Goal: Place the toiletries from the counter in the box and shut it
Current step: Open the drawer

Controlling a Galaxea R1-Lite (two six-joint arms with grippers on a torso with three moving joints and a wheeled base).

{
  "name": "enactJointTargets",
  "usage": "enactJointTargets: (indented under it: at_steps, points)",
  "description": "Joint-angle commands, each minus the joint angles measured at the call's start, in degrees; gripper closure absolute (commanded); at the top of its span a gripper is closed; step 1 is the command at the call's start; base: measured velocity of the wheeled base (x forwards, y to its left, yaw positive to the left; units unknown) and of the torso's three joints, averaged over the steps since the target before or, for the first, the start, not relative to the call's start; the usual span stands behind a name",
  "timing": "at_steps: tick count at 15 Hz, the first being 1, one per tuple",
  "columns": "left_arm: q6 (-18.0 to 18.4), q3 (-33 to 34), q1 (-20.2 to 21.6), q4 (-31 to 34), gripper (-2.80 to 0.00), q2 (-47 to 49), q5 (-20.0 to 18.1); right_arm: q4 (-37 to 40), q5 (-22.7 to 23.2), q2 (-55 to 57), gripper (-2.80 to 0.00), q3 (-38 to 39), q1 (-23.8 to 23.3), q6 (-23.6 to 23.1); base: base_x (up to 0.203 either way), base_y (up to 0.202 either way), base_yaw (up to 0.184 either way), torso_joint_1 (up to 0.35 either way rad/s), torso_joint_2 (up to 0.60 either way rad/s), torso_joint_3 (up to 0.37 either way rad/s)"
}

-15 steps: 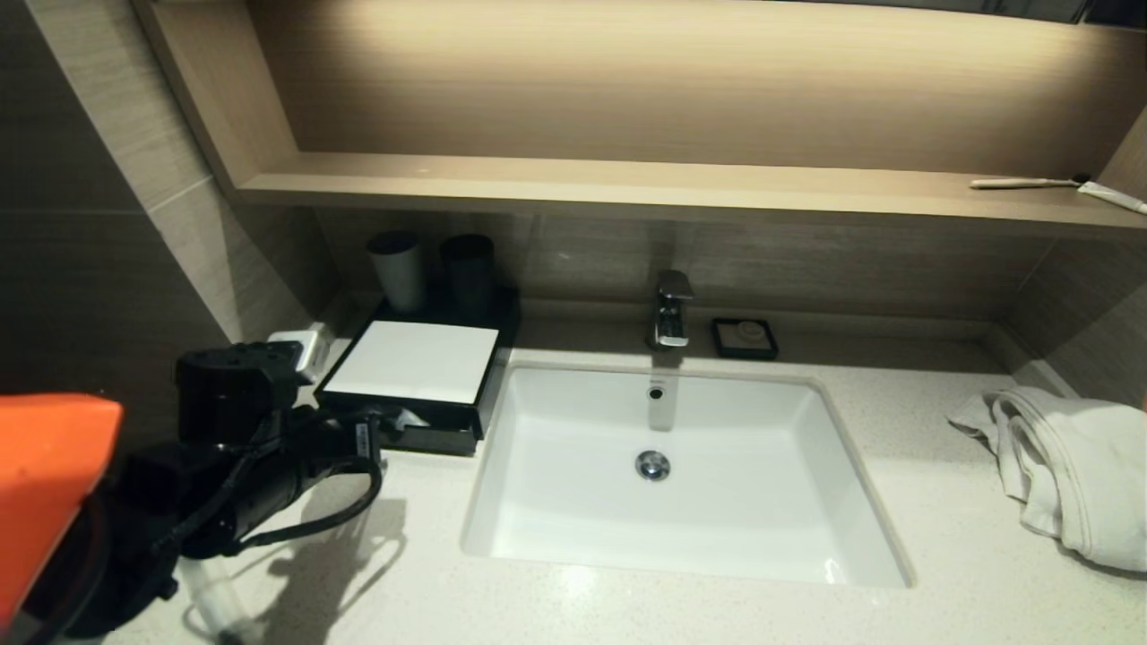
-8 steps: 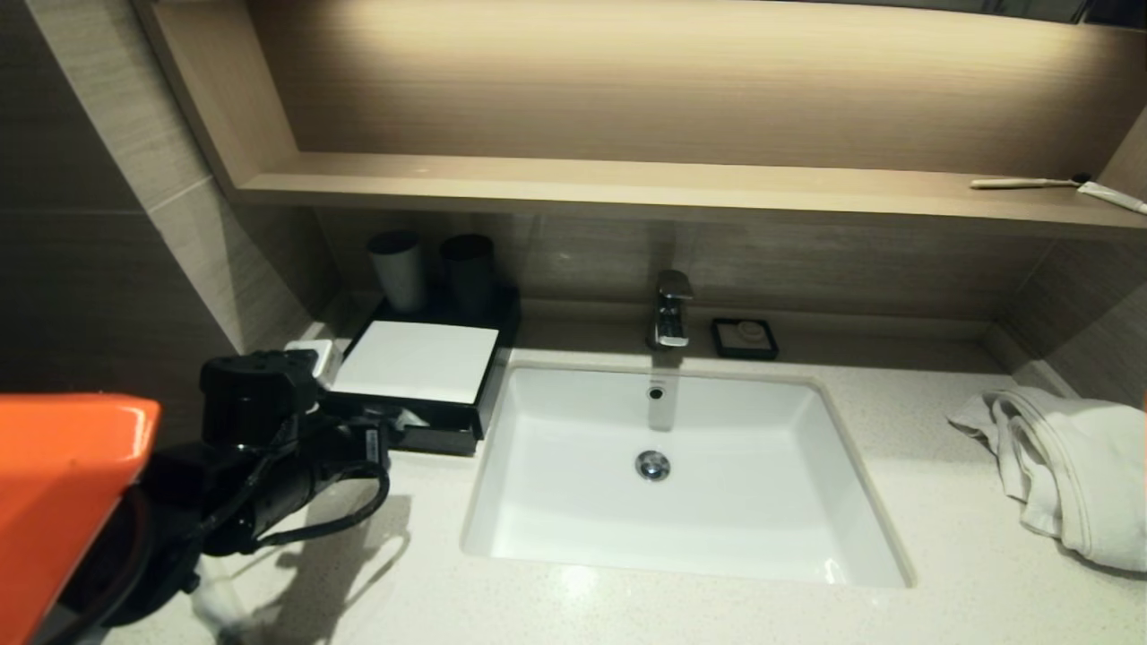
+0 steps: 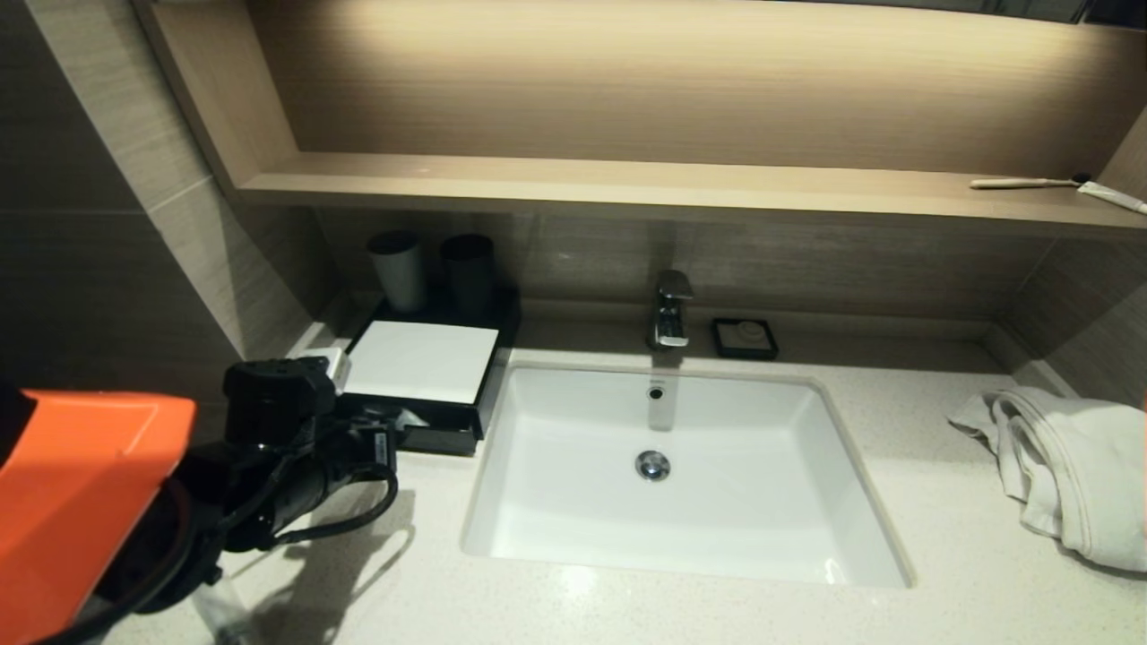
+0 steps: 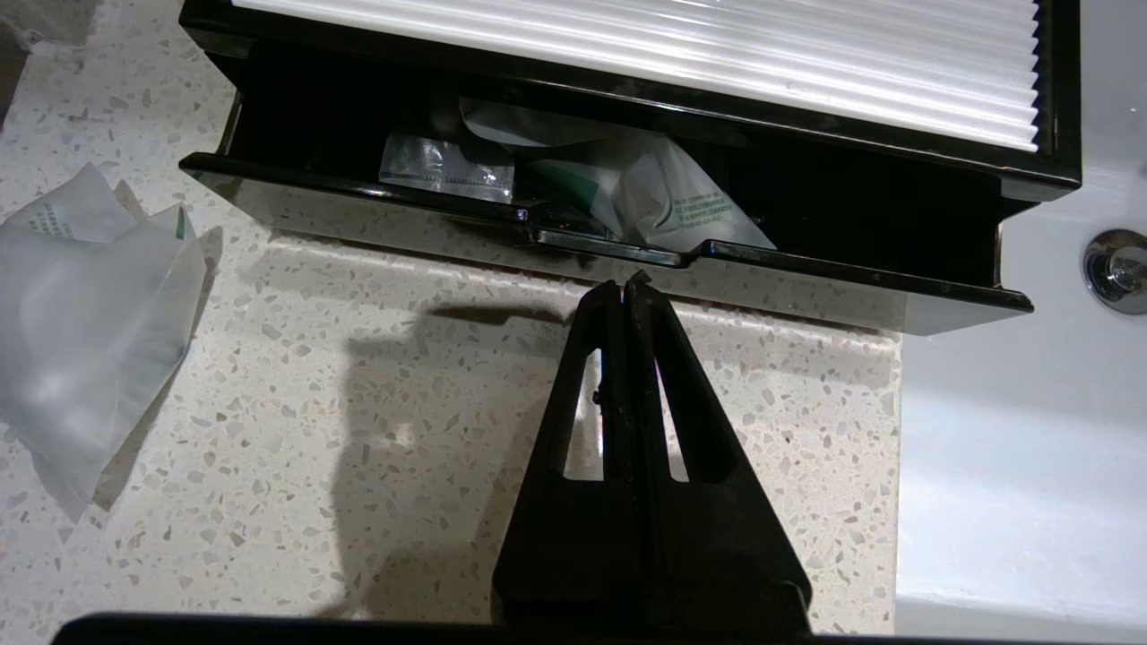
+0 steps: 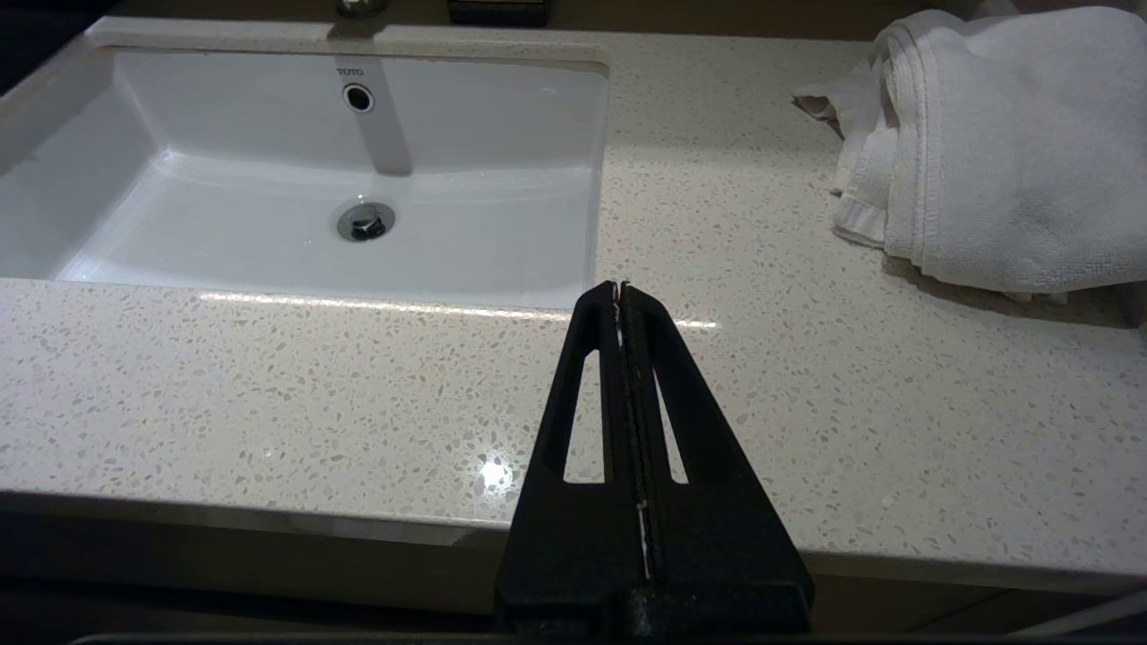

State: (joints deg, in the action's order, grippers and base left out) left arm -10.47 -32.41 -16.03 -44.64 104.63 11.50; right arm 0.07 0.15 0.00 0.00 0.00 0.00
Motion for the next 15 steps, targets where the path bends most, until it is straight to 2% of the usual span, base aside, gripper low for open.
enactJointTargets:
  at_steps: [1, 5, 9, 15]
  points:
    - [-0.08, -0.09, 0.03, -0.27, 0.00, 0.59, 0.19, 0.01, 0.03, 0.00, 0.00, 0.00, 0.00, 0.00, 0.000, 0.000, 0.000, 0.000, 0.00, 0.000]
    - [0.01, -0.10, 0.03, -0.40, 0.00, 1.18, 0.23, 0.01, 0.03, 0.00, 0.00, 0.00, 0.00, 0.00, 0.000, 0.000, 0.000, 0.000, 0.00, 0.000]
    - [0.19, 0.07, 0.12, -4.31, 0.00, 3.21, 0.72, 0.01, 0.03, 0.00, 0.00, 0.00, 0.00, 0.00, 0.000, 0.000, 0.000, 0.000, 0.00, 0.000]
    - [0.01, -0.02, 0.12, -4.31, 0.00, 3.57, 0.63, 0.01, 0.03, 0.00, 0.00, 0.00, 0.00, 0.00, 0.000, 0.000, 0.000, 0.000, 0.00, 0.000]
